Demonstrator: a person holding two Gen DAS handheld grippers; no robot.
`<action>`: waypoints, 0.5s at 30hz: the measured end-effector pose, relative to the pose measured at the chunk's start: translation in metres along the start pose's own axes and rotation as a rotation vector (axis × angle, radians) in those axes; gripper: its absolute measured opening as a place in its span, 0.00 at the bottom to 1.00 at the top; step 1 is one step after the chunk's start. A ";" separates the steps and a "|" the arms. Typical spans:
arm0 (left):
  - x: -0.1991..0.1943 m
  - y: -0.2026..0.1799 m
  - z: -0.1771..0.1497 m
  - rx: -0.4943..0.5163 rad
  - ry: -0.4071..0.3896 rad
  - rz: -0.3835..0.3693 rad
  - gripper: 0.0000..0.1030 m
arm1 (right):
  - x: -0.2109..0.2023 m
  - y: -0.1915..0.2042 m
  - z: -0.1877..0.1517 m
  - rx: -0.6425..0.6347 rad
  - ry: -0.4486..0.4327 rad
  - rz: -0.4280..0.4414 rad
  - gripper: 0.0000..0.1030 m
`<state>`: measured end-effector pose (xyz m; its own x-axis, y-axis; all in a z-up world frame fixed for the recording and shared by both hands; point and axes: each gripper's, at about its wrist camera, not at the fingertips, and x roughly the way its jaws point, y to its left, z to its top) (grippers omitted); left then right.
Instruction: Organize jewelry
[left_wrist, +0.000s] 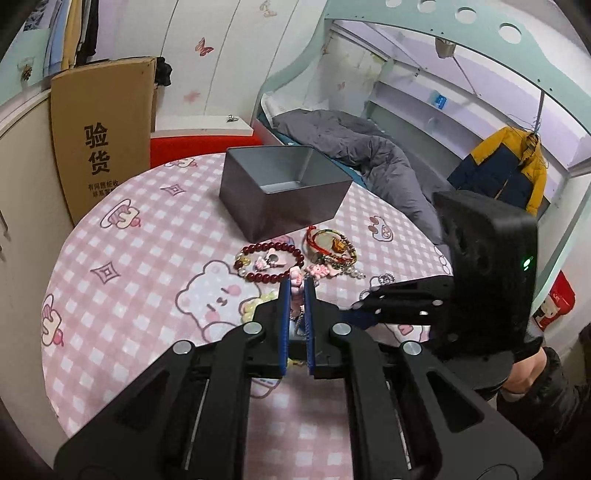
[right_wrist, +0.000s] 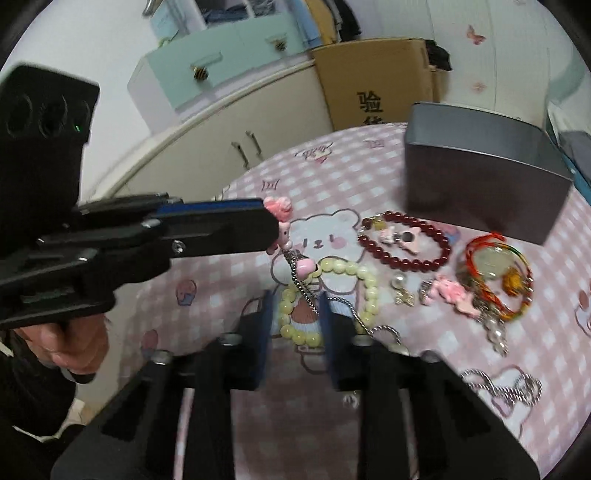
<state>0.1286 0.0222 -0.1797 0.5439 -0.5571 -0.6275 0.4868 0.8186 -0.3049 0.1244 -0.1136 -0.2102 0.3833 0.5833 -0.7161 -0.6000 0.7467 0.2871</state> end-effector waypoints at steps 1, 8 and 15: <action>0.000 0.001 -0.001 -0.002 0.001 0.001 0.07 | 0.002 -0.001 0.000 -0.003 0.007 -0.018 0.03; 0.001 0.011 -0.011 -0.013 0.022 -0.013 0.07 | -0.020 -0.018 0.002 0.046 -0.049 -0.055 0.02; -0.010 0.014 -0.011 -0.040 -0.005 -0.030 0.07 | -0.038 -0.029 0.006 0.089 -0.103 -0.104 0.02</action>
<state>0.1229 0.0409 -0.1852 0.5332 -0.5821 -0.6139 0.4754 0.8064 -0.3517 0.1317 -0.1559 -0.1872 0.5129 0.5280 -0.6769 -0.4904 0.8274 0.2738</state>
